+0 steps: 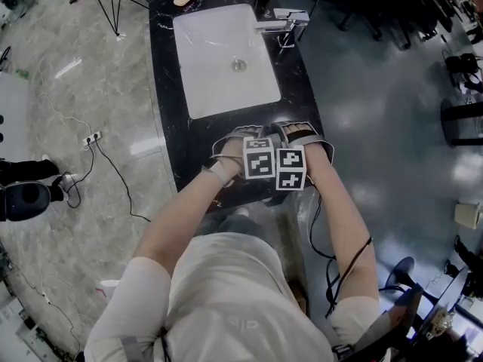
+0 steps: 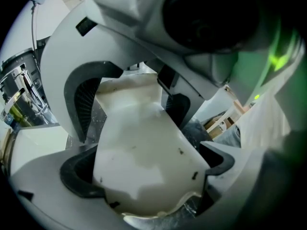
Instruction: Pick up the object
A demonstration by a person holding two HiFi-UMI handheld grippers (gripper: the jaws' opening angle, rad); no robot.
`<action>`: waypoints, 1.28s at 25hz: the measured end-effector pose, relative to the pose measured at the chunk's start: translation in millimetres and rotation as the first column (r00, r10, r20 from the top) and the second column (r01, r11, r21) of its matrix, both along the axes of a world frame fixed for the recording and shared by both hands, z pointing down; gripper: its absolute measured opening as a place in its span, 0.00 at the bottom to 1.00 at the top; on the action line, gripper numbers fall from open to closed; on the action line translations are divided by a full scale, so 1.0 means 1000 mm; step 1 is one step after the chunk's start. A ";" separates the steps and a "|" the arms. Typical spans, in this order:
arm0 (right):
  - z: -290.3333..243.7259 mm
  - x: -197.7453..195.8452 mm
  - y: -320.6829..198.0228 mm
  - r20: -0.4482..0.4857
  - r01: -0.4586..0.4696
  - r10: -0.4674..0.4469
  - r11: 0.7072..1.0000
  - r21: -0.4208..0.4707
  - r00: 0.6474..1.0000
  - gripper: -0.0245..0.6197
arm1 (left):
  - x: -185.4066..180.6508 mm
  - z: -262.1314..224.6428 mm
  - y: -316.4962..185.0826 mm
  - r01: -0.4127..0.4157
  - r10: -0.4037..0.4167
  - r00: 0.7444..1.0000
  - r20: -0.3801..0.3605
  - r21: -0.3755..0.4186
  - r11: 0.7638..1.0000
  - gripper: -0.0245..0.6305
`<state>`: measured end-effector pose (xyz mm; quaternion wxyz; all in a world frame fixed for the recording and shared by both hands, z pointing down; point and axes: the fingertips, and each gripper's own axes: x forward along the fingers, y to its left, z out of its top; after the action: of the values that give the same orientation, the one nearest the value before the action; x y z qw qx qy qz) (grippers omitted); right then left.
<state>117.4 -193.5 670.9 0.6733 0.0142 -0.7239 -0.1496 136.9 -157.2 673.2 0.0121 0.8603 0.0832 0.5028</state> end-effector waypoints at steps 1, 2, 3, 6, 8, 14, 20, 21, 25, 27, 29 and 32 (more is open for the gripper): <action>0.000 0.000 0.002 -0.006 0.002 -0.002 1.000 0.006 1.000 0.84 | -0.001 0.000 0.001 -0.003 0.003 1.000 0.000 -0.002 1.000 0.93; 0.000 -0.001 0.004 -0.012 0.002 -0.002 1.000 0.013 1.000 0.83 | -0.001 0.000 0.002 -0.009 0.009 1.000 0.001 -0.002 1.000 0.93; 0.000 -0.001 0.006 -0.018 -0.001 0.002 1.000 0.020 1.000 0.83 | -0.001 0.000 0.003 -0.015 0.015 1.000 0.001 0.000 1.000 0.93; -0.001 0.000 0.010 -0.027 -0.007 0.008 0.999 0.042 1.000 0.82 | -0.001 -0.001 0.007 -0.017 0.017 1.000 -0.007 0.021 1.000 0.93; -0.003 0.000 0.010 -0.041 0.003 0.000 0.997 0.073 0.999 0.82 | -0.001 -0.001 0.007 -0.008 0.009 1.000 -0.016 0.046 0.999 0.93; -0.009 -0.003 0.013 -0.049 0.013 -0.005 0.985 0.173 0.999 0.82 | -0.005 -0.004 0.011 -0.002 0.004 1.000 -0.018 0.125 0.992 0.93; -0.023 -0.013 0.012 0.022 -0.047 0.042 0.960 0.278 0.999 0.82 | -0.017 -0.012 0.009 -0.051 0.042 0.998 0.047 0.227 0.973 0.93; -0.028 -0.015 0.010 0.023 -0.050 0.045 0.953 0.297 0.999 0.82 | -0.019 -0.016 0.007 -0.054 0.043 0.998 0.048 0.246 0.968 0.93; -0.055 -0.022 0.000 0.012 -0.042 0.040 0.921 0.387 0.999 0.82 | -0.026 -0.040 -0.004 -0.046 0.034 0.999 0.041 0.334 0.941 0.93; -0.073 -0.026 -0.006 0.011 -0.038 0.037 0.899 0.437 0.999 0.82 | -0.030 -0.056 -0.011 -0.040 0.027 0.999 0.039 0.385 0.922 0.93; -0.094 -0.029 -0.011 0.011 -0.037 0.036 0.872 0.489 0.999 0.82 | -0.033 -0.074 -0.017 -0.039 0.024 0.999 0.039 0.438 0.898 0.93; -0.131 -0.034 -0.020 0.007 -0.033 0.035 0.818 0.575 0.999 0.82 | -0.039 -0.107 -0.028 -0.035 0.018 0.999 0.037 0.527 0.849 0.93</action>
<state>83.3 -213.3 540.2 0.6416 0.2292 -0.6436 -0.3487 97.7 -184.8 566.2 -0.2299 0.8217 -0.0463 0.5195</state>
